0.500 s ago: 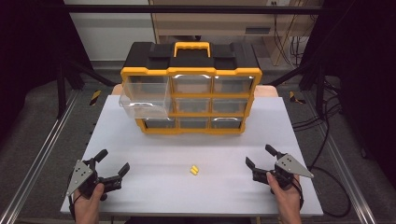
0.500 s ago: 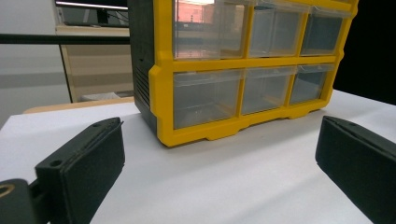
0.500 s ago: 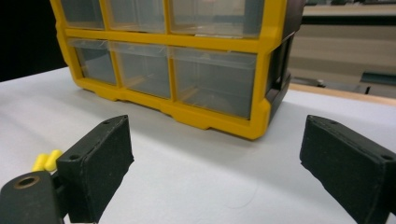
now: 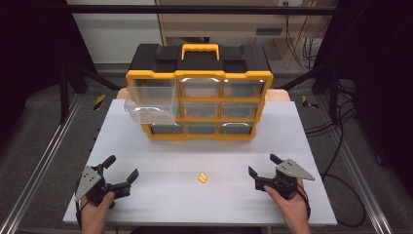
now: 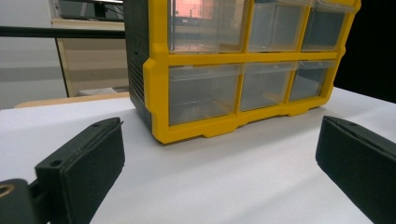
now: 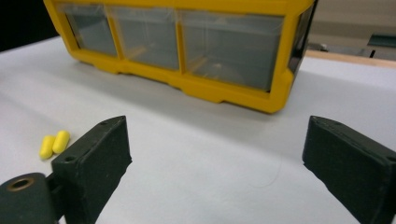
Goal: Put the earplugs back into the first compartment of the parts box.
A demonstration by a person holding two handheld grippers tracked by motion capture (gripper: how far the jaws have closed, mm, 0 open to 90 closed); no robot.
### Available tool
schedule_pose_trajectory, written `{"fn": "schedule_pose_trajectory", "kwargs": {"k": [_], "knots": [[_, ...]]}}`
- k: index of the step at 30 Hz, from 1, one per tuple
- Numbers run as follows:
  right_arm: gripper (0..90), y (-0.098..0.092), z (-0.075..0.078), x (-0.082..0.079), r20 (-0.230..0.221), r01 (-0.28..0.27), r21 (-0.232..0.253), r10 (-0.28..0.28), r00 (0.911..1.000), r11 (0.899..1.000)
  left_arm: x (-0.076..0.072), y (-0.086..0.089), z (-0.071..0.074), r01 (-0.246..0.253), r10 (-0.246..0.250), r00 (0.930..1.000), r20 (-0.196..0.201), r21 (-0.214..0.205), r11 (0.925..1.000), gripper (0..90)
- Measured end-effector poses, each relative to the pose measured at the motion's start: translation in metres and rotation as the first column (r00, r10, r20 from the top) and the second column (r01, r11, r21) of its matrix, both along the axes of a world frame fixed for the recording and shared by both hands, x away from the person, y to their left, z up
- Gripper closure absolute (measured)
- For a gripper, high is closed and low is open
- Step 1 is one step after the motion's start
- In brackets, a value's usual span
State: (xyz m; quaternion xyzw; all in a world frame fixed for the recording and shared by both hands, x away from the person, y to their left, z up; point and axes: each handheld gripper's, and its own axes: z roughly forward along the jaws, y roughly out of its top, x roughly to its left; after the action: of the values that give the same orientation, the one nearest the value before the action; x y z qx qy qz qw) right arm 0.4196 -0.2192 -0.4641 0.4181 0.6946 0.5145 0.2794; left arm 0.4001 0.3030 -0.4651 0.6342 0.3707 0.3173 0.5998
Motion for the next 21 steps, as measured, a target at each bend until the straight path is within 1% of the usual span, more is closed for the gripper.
{"fn": "schedule_pose_trajectory", "kwargs": {"k": [3, 4, 5, 6, 7, 8, 9, 10, 11, 13, 14, 15, 17, 18, 19, 21], "knots": [[10.2, 0.015, 0.003, 0.000, -0.044, -0.031, -0.060, 0.028, 0.9986, 0.998, 0.001, -0.003, 0.000, -0.002, 0.002, 1.0000, -0.001, 0.021, 0.9998, 1.0], [10.2, 0.020, 0.003, -0.001, -0.055, -0.044, -0.074, 0.040, 0.9977, 0.996, 0.001, -0.003, 0.000, -0.002, 0.002, 1.0000, -0.001, 0.021, 0.9998, 0.9], [10.3, 0.026, 0.004, -0.001, -0.069, -0.064, -0.072, 0.059, 0.9959, 0.995, 0.000, -0.005, 0.000, 0.003, -0.003, 1.0000, 0.002, 0.027, 0.9996, 0.9], [10.3, 0.026, 0.004, -0.001, -0.069, -0.064, -0.072, 0.059, 0.9959, 0.995, 0.000, -0.005, 0.000, 0.003, -0.003, 1.0000, 0.002, 0.027, 0.9996, 0.9], [12.0, 0.036, 0.005, 0.000, -0.095, -0.079, -0.091, 0.070, 0.9930, 0.993, 0.000, -0.005, 0.001, 0.002, -0.002, 1.0000, 0.007, 0.030, 0.9995, 1.0], [12.0, 0.036, 0.005, 0.000, -0.095, -0.079, -0.091, 0.070, 0.9930, 0.993, 0.000, -0.005, 0.001, 0.002, -0.002, 1.0000, 0.007, 0.030, 0.9995, 1.0], [12.9, 0.045, 0.005, 0.002, -0.121, -0.093, -0.125, 0.078, 0.9896, 0.988, 0.000, -0.006, 0.001, 0.001, -0.001, 1.0000, 0.004, 0.027, 0.9996, 1.0], [12.9, 0.045, 0.005, 0.002, -0.121, -0.093, -0.125, 0.078, 0.9896, 0.988, 0.000, -0.006, 0.001, 0.001, -0.001, 1.0000, 0.004, 0.027, 0.9996, 1.0], [12.9, 0.053, 0.006, 0.005, -0.163, -0.115, -0.138, 0.093, 0.9823, 0.984, 0.001, -0.006, 0.000, 0.004, -0.004, 1.0000, -0.002, 0.025, 0.9997, 1.0], [13.0, 0.061, 0.007, 0.006, -0.185, -0.133, -0.165, 0.101, 0.9775, 0.977, 0.002, -0.008, 0.000, 0.003, -0.003, 1.0000, -0.003, 0.026, 0.9996, 1.0], [13.0, 0.061, 0.007, 0.006, -0.185, -0.133, -0.165, 0.101, 0.9775, 0.977, 0.002, -0.008, 0.000, 0.003, -0.003, 1.0000, -0.003, 0.026, 0.9996, 1.0], [13.4, 0.070, 0.010, 0.008, -0.213, -0.154, -0.191, 0.112, 0.9706, 0.969, 0.001, -0.009, 0.000, 0.007, -0.007, 1.0000, -0.001, 0.035, 0.9994, 1.0], [14.0, 0.078, 0.010, 0.009, -0.234, -0.167, -0.199, 0.119, 0.9651, 0.966, 0.001, -0.010, 0.001, 0.006, -0.006, 1.0000, 0.001, 0.039, 0.9992, 1.1], [14.0, 0.078, 0.010, 0.009, -0.234, -0.167, -0.199, 0.119, 0.9651, 0.966, 0.001, -0.010, 0.001, 0.006, -0.006, 1.0000, 0.000, 0.039, 0.9992, 1.1], [15.2, 0.087, 0.010, 0.011, -0.248, -0.186, -0.202, 0.134, 0.9594, 0.962, 0.002, -0.010, 0.000, 0.006, -0.006, 1.0000, -0.002, 0.036, 0.9993, 1.1], [16.2, 0.095, 0.010, 0.012, -0.261, -0.200, -0.192, 0.147, 0.9541, 0.961, 0.002, -0.009, 0.000, 0.005, -0.005, 1.0000, -0.007, 0.032, 0.9995, 1.1]]}}
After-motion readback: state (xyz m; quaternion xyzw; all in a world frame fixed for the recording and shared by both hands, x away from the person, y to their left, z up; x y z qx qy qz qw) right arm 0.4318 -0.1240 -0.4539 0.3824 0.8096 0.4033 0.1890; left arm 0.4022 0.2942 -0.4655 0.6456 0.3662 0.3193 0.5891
